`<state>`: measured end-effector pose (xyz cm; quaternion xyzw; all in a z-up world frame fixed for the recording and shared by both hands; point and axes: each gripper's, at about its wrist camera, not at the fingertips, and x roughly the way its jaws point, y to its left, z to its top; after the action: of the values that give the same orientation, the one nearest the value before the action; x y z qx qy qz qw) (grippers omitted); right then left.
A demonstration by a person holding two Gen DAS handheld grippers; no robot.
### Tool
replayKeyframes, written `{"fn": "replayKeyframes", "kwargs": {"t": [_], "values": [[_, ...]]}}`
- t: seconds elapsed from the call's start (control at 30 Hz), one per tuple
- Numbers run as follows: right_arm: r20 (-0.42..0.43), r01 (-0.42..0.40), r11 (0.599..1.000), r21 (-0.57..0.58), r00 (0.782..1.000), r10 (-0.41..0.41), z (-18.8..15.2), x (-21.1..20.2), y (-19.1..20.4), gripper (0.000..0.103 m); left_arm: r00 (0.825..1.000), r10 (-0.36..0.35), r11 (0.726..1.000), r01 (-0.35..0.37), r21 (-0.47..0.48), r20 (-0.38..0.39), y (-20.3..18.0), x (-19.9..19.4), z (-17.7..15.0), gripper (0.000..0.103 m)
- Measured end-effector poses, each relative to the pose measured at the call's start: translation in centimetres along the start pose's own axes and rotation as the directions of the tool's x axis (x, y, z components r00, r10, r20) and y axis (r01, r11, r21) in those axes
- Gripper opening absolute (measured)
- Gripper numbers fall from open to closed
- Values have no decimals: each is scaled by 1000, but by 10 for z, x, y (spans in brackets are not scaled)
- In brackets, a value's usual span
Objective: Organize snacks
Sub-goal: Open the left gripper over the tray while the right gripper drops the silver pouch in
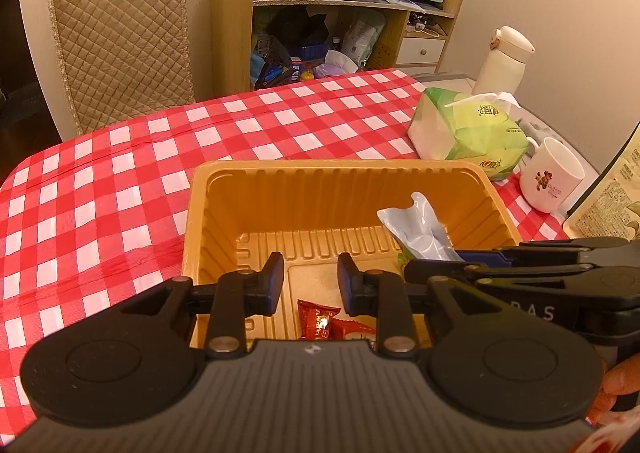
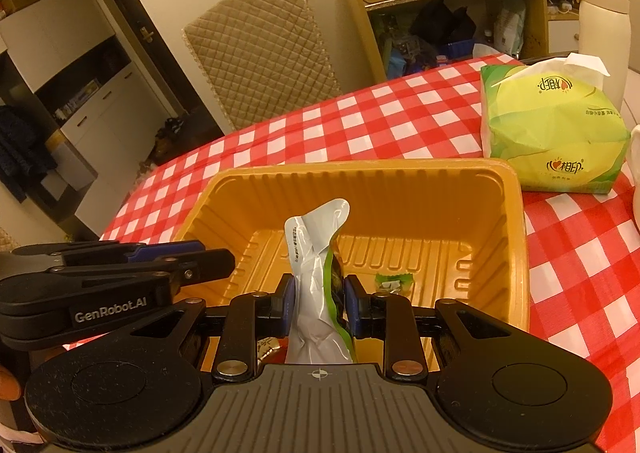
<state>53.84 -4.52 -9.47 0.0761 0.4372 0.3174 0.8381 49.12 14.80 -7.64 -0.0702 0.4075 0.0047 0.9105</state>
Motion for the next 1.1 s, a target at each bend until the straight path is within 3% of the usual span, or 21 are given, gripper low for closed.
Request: {"fn": "replayKeyframes", "kwargs": {"t": [0.1,0.3,0.43,0.47,0.73,1.1], "values": [[-2,3,1000,0,1000,-3,0,2,1,27,1000,3,1000,-3,-1,1,1,-2,-1,29],[12,14,999,34,1000,-14,2,2,-1,28,1000,4,1000,-4,-23,10,3,-11,-3,47],[29,15,998,62,999,-17,4,-6,-4,62,1000,-1,1000,2,-28,22,4,-20,-4,55],[40,18,998,66,999,-21,4,-10,-5,66,1000,-2,1000,3,-29,25,5,-22,-5,58],[51,42,994,103,998,-48,-1,-34,-17,78,998,16,1000,-16,-12,56,-5,-44,-10,82],[86,59,990,128,994,-70,-20,-90,-25,86,993,52,999,-52,0,104,-31,-89,-26,100]]}}
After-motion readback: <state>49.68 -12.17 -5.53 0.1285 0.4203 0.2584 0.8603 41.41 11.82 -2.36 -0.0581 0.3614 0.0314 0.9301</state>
